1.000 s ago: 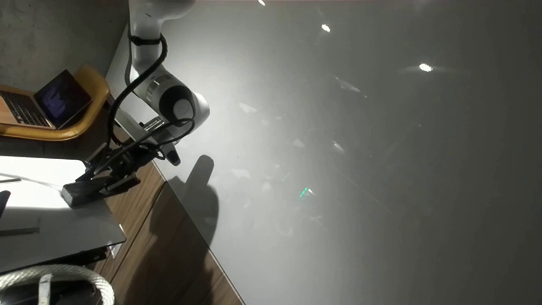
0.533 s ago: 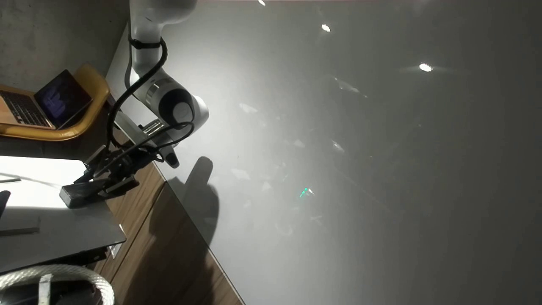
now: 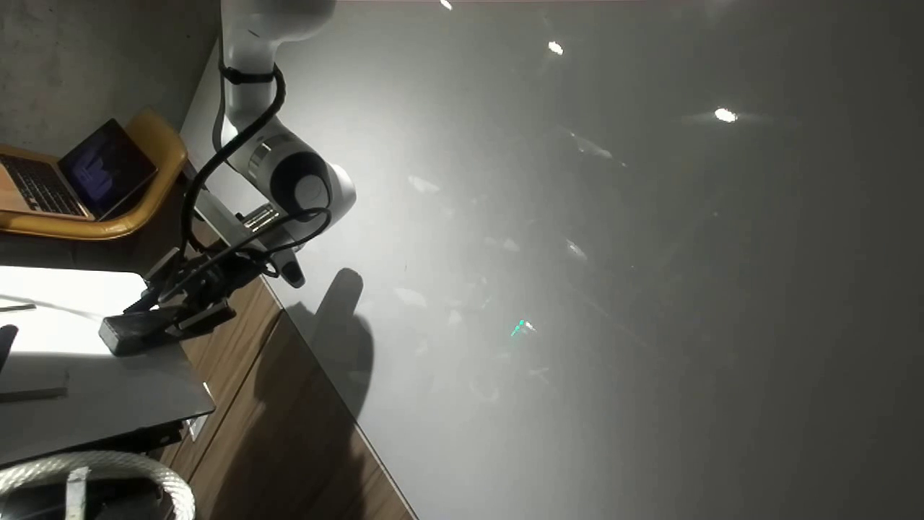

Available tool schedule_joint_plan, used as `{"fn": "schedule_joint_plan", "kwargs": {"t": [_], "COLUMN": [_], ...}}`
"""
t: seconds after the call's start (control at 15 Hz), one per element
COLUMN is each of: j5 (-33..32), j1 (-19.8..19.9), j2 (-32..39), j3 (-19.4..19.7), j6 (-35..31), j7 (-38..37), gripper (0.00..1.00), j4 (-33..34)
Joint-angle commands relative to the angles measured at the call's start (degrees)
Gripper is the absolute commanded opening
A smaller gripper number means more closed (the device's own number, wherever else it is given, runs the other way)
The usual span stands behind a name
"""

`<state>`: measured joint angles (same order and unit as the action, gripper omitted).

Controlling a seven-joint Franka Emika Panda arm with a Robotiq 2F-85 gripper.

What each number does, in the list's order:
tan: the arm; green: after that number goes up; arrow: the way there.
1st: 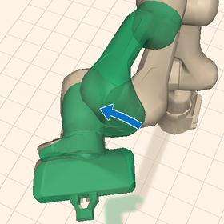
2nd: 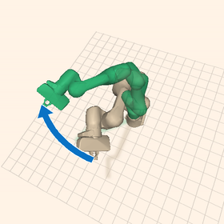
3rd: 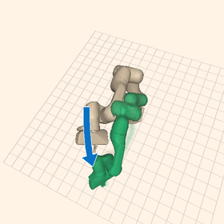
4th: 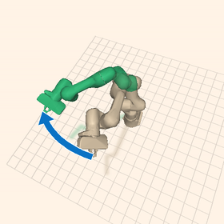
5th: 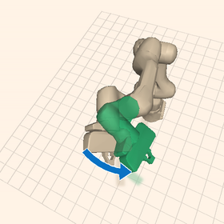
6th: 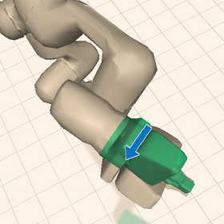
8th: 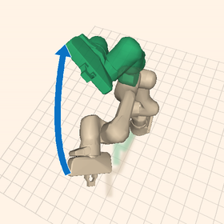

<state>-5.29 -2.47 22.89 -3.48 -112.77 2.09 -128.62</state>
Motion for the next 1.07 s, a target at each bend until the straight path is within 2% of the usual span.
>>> {"fn": "schedule_joint_plan", "kwargs": {"t": [0.0,0.33,0.4,0.47,0.6,0.73,1.0], "j5": [0.9,0.7,0.5,0.5,0.5,0.6,-0.6], "j1": [0.3,0.5,0.5,0.5,0.5,0.5,-0.3], "j2": [0.4,0.3,0.1,0.0,-0.2,-0.6,-3.4], "j3": [0.5,1.0,1.1,1.1,1.1,1.1,0.8], "j6": [1.9,2.2,2.1,1.9,2.0,2.0,0.5], "j7": [0.4,0.6,0.5,0.4,0.5,0.5,-0.2], "gripper": [0.3,0.3,0.72,0.83,0.96,1.0,1.0], "j4": [0.0,-0.1,-0.2,-0.3,-0.4,-0.6,-2.5]}}
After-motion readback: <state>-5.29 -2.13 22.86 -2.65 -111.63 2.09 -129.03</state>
